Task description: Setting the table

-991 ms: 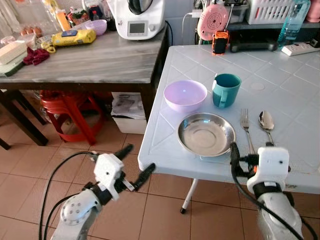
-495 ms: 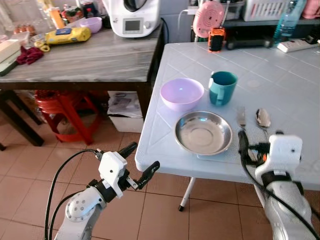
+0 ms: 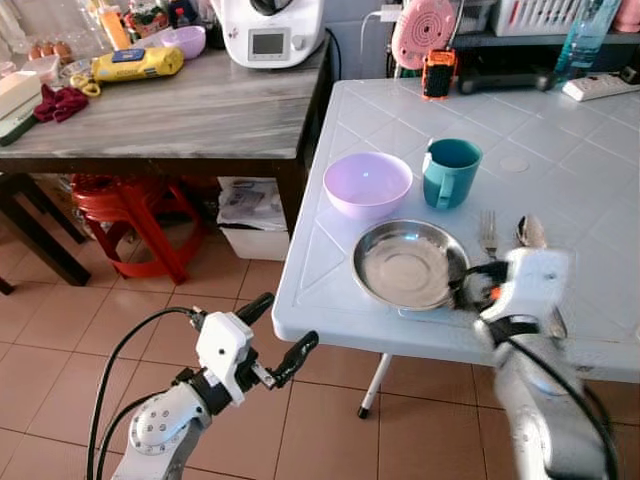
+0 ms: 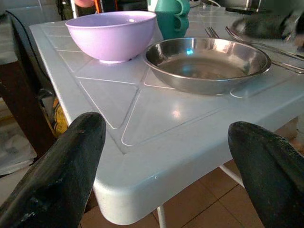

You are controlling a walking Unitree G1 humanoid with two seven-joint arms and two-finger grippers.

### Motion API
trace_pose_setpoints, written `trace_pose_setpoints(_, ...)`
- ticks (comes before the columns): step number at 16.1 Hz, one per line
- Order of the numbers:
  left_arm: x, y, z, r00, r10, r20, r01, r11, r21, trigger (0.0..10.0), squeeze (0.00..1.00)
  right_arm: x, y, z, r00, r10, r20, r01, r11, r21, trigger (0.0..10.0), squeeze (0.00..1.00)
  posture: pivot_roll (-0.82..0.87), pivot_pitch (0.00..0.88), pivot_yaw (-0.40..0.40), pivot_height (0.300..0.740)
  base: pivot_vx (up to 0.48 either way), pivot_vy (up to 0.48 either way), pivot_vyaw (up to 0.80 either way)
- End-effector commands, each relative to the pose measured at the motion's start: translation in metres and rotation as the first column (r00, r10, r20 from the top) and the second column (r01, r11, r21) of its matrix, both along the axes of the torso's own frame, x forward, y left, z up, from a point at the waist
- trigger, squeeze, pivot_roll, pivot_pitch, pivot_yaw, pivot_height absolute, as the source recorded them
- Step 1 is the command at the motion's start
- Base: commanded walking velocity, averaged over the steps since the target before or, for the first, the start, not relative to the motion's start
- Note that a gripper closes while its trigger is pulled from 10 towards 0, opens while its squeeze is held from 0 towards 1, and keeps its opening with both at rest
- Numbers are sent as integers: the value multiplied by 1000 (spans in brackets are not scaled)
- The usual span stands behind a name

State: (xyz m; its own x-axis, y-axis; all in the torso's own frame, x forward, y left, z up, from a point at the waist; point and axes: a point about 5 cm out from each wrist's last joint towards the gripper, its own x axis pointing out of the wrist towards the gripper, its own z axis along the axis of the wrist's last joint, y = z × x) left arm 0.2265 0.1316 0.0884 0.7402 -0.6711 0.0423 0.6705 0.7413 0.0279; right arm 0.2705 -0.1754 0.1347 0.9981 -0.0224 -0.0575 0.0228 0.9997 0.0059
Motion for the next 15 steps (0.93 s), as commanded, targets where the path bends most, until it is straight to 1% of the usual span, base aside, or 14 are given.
trace_pose_setpoints(1, -1, 3, 3, 1000, -6, 12, 6, 1000, 23, 10000, 0, 3, 8, 1, 1000, 17, -11, -17, 1000, 1, 10000, 0, -132, 105, 94, 740, 0, 0, 0)
trace_pose_setpoints(4, -1, 4, 3, 1000, -7, 14, 7, 1000, 30, 10000, 0, 4, 14, -6, 998, 30, -61, -26, 997, 66, 10000, 0, -128, 106, 94, 740, 0, 0, 0)
trace_pose_setpoints(5, -1, 5, 3, 1000, -6, 14, 6, 999, 32, 10000, 0, 4, 16, -7, 997, 50, -67, -46, 997, 58, 7608, 0, -127, 106, 96, 740, 0, 0, 0)
trace_pose_setpoints(6, -1, 5, 4, 1000, -6, 14, 5, 999, 33, 10000, 0, 4, 17, -12, 994, 59, -95, -54, 997, 57, 0, 0, -125, 106, 97, 740, 0, 0, 0)
trace_pose_setpoints(10, -3, 4, 4, 1000, -10, 12, 9, 999, 35, 10000, 0, 0, 16, -18, 990, 28, -136, -12, 993, 118, 0, 0, -125, 103, 98, 740, 0, 0, 0)
trace_pose_setpoints(12, -2, 5, 4, 1000, -9, 13, 8, 999, 37, 10000, 0, -2, 15, -21, 988, 29, -151, -10, 992, 123, 0, 0, -126, 105, 97, 740, 0, 0, 0)
trace_pose_setpoints(14, -2, 5, 4, 1000, -12, 13, 11, 999, 38, 10000, 0, -3, 14, -23, 986, 16, -164, 9, 988, 154, 0, 0, -128, 104, 98, 740, 0, 0, 0)
trace_pose_setpoints(15, -2, 5, 4, 1000, -11, 13, 11, 999, 39, 10000, 0, -3, 13, -22, 987, 15, -161, 8, 990, 141, 0, 0, -128, 104, 98, 740, 0, 0, 0)
